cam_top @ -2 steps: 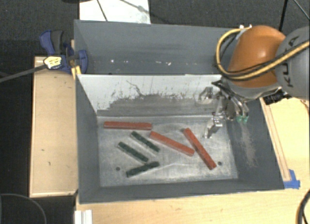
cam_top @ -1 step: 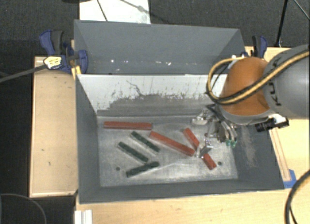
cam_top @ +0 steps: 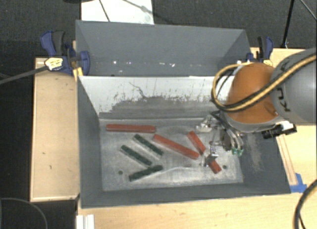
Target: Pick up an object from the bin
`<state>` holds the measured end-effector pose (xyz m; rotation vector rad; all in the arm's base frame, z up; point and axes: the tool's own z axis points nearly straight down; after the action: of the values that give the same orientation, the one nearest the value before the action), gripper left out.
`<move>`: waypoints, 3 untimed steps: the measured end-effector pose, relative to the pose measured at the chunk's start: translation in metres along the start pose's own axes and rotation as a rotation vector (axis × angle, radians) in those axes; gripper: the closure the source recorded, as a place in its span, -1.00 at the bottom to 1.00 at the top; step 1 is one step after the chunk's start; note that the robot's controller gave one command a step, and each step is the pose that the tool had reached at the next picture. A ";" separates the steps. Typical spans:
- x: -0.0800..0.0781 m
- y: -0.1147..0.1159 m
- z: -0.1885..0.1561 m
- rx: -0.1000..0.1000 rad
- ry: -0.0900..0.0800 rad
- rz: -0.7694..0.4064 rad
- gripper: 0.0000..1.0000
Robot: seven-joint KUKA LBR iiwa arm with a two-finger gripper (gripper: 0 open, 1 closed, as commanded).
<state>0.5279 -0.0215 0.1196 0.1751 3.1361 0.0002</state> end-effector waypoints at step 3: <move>0.031 0.068 0.044 -0.002 -0.013 0.196 1.00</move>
Offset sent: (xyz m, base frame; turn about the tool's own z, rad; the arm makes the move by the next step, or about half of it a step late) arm -0.0111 0.0507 -0.0496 0.0338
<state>0.5048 0.0498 0.0754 0.4790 3.0912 0.0018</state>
